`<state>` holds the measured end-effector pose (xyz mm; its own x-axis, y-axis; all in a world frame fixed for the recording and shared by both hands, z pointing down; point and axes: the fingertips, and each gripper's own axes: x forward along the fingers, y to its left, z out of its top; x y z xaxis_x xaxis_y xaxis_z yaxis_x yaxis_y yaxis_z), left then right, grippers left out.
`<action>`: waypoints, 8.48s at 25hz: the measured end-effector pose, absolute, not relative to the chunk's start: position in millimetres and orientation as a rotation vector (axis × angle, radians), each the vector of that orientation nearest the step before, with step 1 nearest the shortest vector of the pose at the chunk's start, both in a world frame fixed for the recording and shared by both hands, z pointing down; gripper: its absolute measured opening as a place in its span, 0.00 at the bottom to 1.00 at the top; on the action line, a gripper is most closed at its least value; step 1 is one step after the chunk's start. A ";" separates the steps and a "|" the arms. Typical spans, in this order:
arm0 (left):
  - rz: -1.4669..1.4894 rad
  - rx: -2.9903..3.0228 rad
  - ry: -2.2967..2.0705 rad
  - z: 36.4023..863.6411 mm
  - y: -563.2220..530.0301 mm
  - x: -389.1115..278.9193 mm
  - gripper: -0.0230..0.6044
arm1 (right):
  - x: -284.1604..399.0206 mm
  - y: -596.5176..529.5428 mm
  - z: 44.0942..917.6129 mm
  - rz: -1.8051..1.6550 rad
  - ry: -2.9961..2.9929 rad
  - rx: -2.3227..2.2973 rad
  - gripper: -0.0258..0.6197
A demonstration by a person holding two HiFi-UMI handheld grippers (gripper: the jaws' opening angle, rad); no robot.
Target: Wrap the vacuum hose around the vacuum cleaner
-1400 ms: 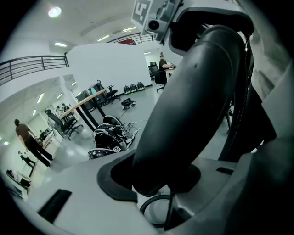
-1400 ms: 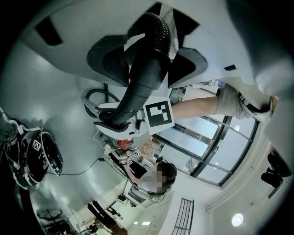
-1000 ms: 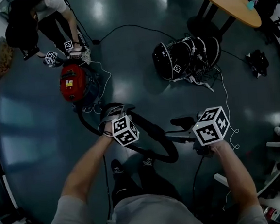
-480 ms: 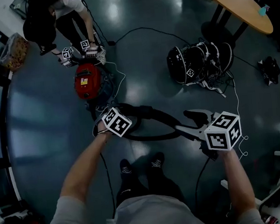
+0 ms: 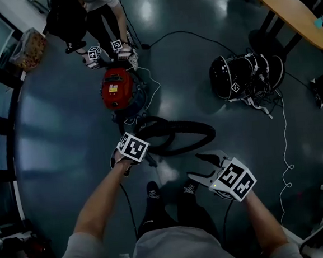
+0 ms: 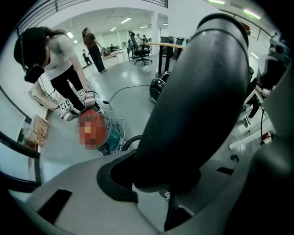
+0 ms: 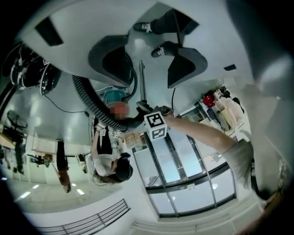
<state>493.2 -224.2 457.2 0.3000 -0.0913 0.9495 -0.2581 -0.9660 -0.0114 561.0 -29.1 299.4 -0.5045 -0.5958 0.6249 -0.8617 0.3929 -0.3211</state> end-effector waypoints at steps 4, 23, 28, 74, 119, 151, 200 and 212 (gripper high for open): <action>1.729 2.337 -0.395 450.4 -224.6 458.2 0.28 | 494.8 -34.7 354.3 0.868 -2.244 1.097 0.45; 1.482 2.052 -0.251 415.1 -169.6 372.3 0.28 | 310.3 -107.5 543.4 0.890 -2.126 1.224 0.49; 1.399 2.035 -0.188 405.2 -170.1 364.7 0.27 | 312.0 -106.1 547.3 0.716 -2.056 1.216 0.30; 1.669 2.983 0.197 324.9 -117.2 547.8 0.42 | 615.6 12.0 482.1 0.320 -1.693 0.520 0.30; 1.704 2.532 -0.362 1014.7 -256.6 493.0 0.41 | 682.0 -278.2 1070.7 -0.484 -1.542 0.055 0.30; 1.799 2.325 -0.563 1134.4 -303.1 468.0 0.41 | 629.3 -297.8 1132.8 -0.415 -1.709 0.096 0.30; 1.222 2.502 -0.605 611.3 -230.4 503.7 0.05 | 596.6 -218.7 593.3 0.563 -2.186 1.055 0.04; 0.965 2.534 -0.871 368.0 -174.7 467.6 0.05 | 537.1 -174.7 349.9 0.533 -2.383 1.078 0.05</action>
